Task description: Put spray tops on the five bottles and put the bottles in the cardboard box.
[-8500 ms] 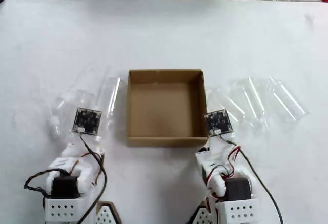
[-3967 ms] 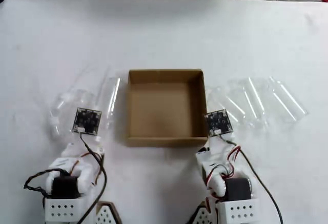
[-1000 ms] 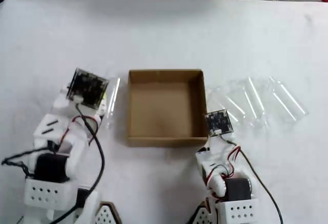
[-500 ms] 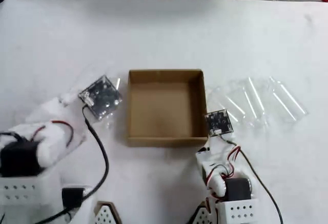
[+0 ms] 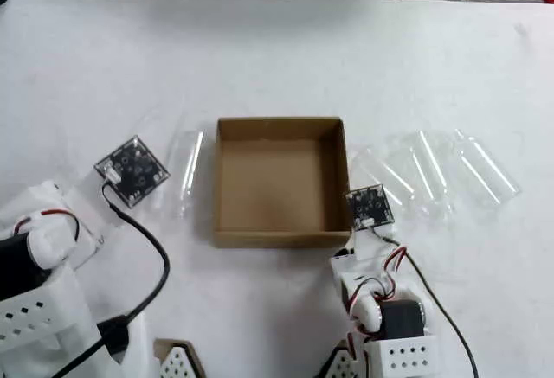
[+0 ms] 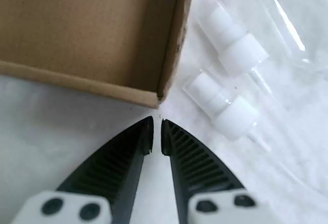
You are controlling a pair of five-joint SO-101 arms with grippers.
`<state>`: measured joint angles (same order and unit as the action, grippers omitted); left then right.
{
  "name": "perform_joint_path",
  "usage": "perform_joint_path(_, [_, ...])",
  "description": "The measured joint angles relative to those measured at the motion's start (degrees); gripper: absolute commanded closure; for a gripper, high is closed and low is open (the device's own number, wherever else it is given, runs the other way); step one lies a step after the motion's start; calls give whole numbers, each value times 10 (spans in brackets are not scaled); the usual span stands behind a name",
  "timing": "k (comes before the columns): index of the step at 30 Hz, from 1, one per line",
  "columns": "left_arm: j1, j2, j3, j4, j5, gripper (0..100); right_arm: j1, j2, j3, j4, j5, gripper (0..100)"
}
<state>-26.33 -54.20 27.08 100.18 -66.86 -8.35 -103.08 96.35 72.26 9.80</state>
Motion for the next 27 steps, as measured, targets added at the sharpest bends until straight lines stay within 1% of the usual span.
perform_joint_path(6, [-1, 1, 37, 2, 0, 977, 0, 0, 0, 0, 0, 981])
perform_joint_path(8, [-11, 3, 39, 7, 0, 977, 0, 0, 0, 0, 0, 981])
perform_joint_path(15, [-103, 3, 40, 12, -5, 977, 0, 0, 0, 0, 0, 981])
perform_joint_path(18, [-127, 2, 76, 11, -7, 977, 0, 0, 0, 0, 0, 981])
perform_joint_path(21, [-130, 3, 147, -25, -7, 976, 0, 0, 0, 0, 0, 981])
perform_joint_path(25, [-130, 3, 235, -120, -7, 972, 0, 0, 0, 0, 0, 981])
perform_joint_path(27, [-130, 4, 261, -156, -6, 924, 0, 0, 0, 0, 0, 981])
